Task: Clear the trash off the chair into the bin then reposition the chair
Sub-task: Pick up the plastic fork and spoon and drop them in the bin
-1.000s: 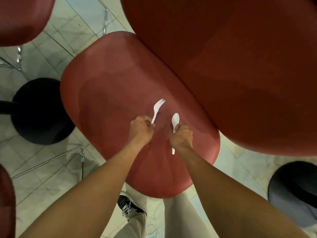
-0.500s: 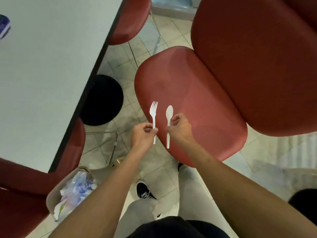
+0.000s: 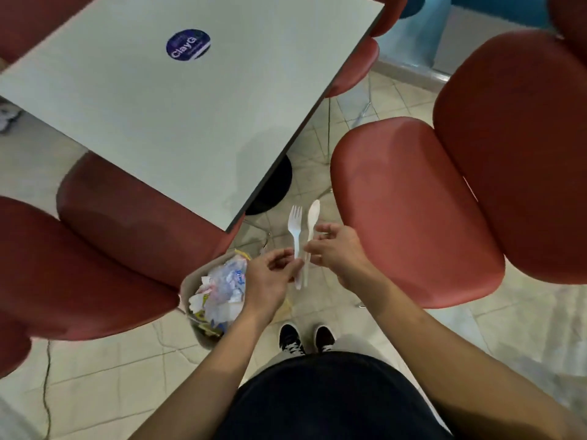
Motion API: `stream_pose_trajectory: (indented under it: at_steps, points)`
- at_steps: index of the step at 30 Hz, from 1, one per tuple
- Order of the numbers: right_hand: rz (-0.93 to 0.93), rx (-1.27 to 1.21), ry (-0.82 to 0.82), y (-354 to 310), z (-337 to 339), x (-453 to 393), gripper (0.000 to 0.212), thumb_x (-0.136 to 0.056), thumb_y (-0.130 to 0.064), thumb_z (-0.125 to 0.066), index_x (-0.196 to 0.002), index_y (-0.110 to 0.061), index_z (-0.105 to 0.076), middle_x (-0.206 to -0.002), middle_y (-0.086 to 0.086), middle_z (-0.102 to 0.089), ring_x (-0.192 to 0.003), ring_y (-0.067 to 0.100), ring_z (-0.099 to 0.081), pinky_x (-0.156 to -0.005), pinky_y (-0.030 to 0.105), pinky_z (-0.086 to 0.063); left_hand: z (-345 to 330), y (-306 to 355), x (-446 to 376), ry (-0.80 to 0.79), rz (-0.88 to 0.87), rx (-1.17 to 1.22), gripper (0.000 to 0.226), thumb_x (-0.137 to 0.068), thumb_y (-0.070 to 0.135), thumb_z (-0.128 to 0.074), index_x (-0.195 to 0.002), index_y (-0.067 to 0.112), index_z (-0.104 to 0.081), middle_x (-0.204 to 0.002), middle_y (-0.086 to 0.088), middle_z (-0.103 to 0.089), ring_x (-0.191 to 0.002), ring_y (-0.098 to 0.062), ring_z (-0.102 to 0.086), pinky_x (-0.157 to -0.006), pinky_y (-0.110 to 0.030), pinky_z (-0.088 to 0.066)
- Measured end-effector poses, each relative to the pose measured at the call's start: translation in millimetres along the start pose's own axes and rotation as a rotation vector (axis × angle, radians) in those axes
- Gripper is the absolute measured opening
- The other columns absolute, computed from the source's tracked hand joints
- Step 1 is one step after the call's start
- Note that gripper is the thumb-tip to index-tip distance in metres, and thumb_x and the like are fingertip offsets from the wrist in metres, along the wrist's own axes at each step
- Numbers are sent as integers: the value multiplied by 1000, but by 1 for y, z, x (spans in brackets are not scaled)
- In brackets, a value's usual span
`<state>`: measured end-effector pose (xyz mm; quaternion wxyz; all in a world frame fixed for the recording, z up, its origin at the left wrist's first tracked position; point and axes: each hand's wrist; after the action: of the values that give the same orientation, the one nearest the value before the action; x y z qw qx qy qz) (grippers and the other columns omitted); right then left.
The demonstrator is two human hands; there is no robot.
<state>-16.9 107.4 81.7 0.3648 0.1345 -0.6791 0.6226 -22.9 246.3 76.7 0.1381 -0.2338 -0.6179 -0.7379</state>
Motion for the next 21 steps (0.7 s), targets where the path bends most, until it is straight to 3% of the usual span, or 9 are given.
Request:
stream_pose_trajectory:
  at_steps: [2, 4, 6, 9, 12, 15, 17, 19, 21]
  points:
    - [-53, 3, -101, -3, -11, 8, 38, -76, 6, -70, -112, -1, -58, -88, 8, -62, -76, 18, -62, -77, 38, -56, 11, -3, 14, 31, 19, 73, 21, -81, 4, -71, -100, 13, -67, -81, 1, -70, -68, 0, -66, -60, -14, -51]
    - [-104, 51, -222, -2, -22, 16, 15, -78, 8, -68, -87, -4, -64, -78, 8, -63, -68, 16, -61, -65, 30, -55, 19, -8, 24, 87, 55, 141, 19, -83, 3, -69, -97, 15, -68, -82, 0, -71, -68, -2, -66, -57, -13, -50]
    - [-148, 137, -355, 8, -38, 23, 14, -80, 10, -64, -76, -3, -63, -74, 8, -64, -63, 14, -61, -57, 23, -53, 33, -20, 37, 157, 71, 208, 18, -84, 2, -66, -90, 18, -68, -78, 4, -72, -68, -3, -67, -58, -14, -52]
    - [-182, 209, -459, 24, -67, 29, 8, -84, 6, -63, -84, 0, -67, -76, 11, -66, -67, 19, -62, -61, 26, -54, 55, -38, 53, 222, 75, 271, 18, -86, 1, -64, -93, 17, -69, -76, 6, -74, -74, -7, -70, -68, -18, -56]
    - [-242, 244, -512, 41, -101, 34, 20, -85, 0, -66, -105, 6, -63, -93, 21, -63, -82, 29, -61, -84, 42, -55, 82, -54, 63, 265, 74, 290, 21, -88, -1, -61, -91, 19, -69, -78, 6, -75, -74, -7, -70, -65, -18, -54]
    - [-249, 283, -537, 53, -138, 36, 4, -84, -3, -69, -83, -4, -65, -82, 13, -64, -66, 17, -62, -63, 25, -57, 112, -64, 66, 292, 77, 283, 20, -89, 1, -60, -95, 16, -71, -91, -4, -75, -81, -13, -71, -73, -24, -57]
    - [-259, 304, -542, 57, -163, 35, 15, -85, -2, -68, -73, -10, -64, -71, 6, -64, -54, 8, -61, -51, 18, -52, 134, -69, 65, 319, 85, 286, 21, -90, -1, -59, -101, 12, -71, -94, -7, -73, -77, -7, -69, -72, -20, -56]
    - [-272, 316, -521, 59, -183, 36, 13, -86, -2, -67, -77, -10, -63, -68, 3, -63, -47, 4, -60, -46, 16, -49, 154, -71, 63, 309, 72, 255, 24, -89, -4, -57, -106, 9, -69, -89, -2, -72, -72, 0, -68, -64, -14, -53]
    - [-289, 311, -499, 62, -202, 36, 10, -86, -2, -66, -84, -10, -61, -68, 2, -63, -46, 3, -60, -45, 16, -48, 175, -76, 59, 267, 47, 199, 28, -88, -5, -58, -104, 16, -70, -84, 6, -72, -75, -2, -68, -67, -15, -53]
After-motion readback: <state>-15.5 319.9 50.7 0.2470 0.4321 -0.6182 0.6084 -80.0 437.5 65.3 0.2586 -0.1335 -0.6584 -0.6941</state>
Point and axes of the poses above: each hand's wrist, its own x-axis away from the middle knuckle, its own z-axis out of the back of the hand, y = z × x
